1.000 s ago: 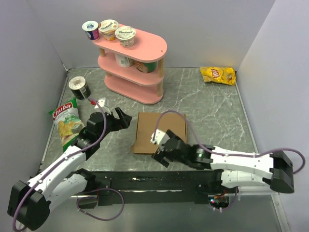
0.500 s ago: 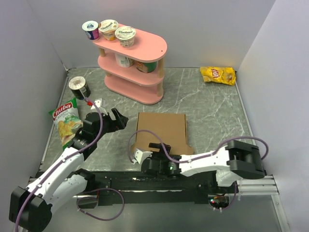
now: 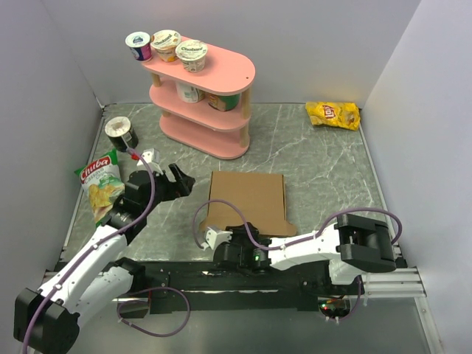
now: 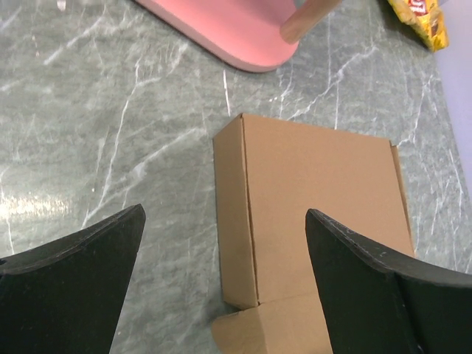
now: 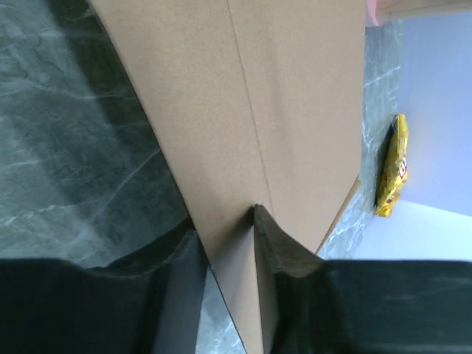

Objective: Fold the paper box

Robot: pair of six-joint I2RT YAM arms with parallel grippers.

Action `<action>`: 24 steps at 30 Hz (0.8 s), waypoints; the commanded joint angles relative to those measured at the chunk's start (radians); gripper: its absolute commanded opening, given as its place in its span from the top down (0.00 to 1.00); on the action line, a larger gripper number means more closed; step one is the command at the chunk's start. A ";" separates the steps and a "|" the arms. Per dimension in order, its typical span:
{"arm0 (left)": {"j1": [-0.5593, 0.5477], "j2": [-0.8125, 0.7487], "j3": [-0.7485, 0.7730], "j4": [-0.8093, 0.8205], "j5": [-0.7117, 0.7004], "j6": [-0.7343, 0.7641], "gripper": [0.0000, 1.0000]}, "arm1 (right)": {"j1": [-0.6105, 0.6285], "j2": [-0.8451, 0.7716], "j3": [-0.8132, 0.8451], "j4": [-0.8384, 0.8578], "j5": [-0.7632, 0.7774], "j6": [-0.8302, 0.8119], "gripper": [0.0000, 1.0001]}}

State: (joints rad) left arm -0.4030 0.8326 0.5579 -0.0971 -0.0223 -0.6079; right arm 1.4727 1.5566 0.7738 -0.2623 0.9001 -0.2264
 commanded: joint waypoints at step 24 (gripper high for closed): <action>0.015 -0.145 0.272 -0.124 0.079 0.145 0.04 | -0.233 -0.253 0.462 -0.563 -0.602 -0.005 0.87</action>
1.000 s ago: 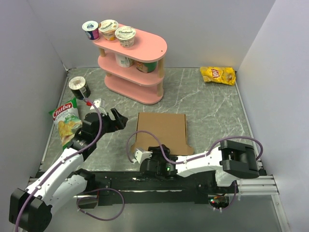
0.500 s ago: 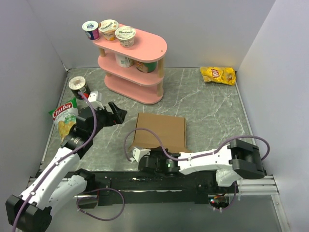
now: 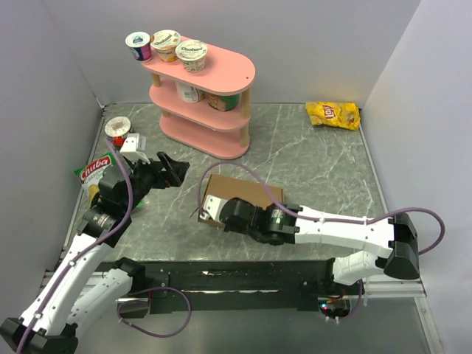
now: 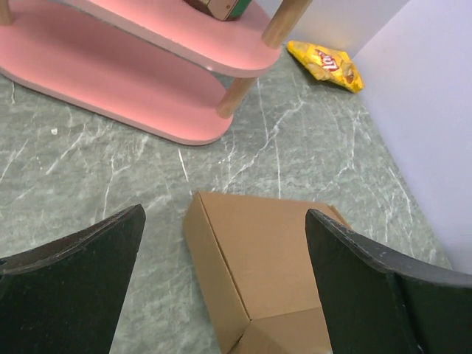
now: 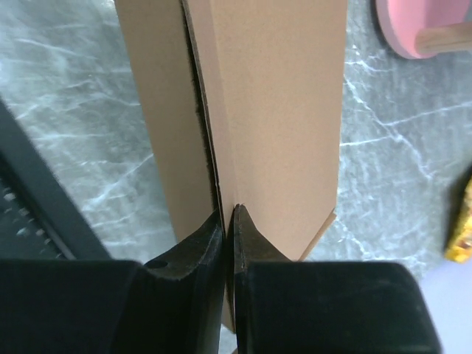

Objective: Fold the paper box

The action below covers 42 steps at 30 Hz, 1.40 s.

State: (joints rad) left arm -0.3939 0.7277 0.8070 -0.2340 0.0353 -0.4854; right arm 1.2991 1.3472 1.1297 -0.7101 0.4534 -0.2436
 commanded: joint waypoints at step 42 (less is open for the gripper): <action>0.004 0.222 -0.193 0.550 0.428 -0.039 0.19 | -0.529 0.075 0.257 -0.055 -0.522 -0.195 0.64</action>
State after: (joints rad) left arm -0.3920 0.9257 0.5762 0.2287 0.4473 -0.5556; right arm 0.7849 1.4181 1.3903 -0.8219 -0.0517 -0.4183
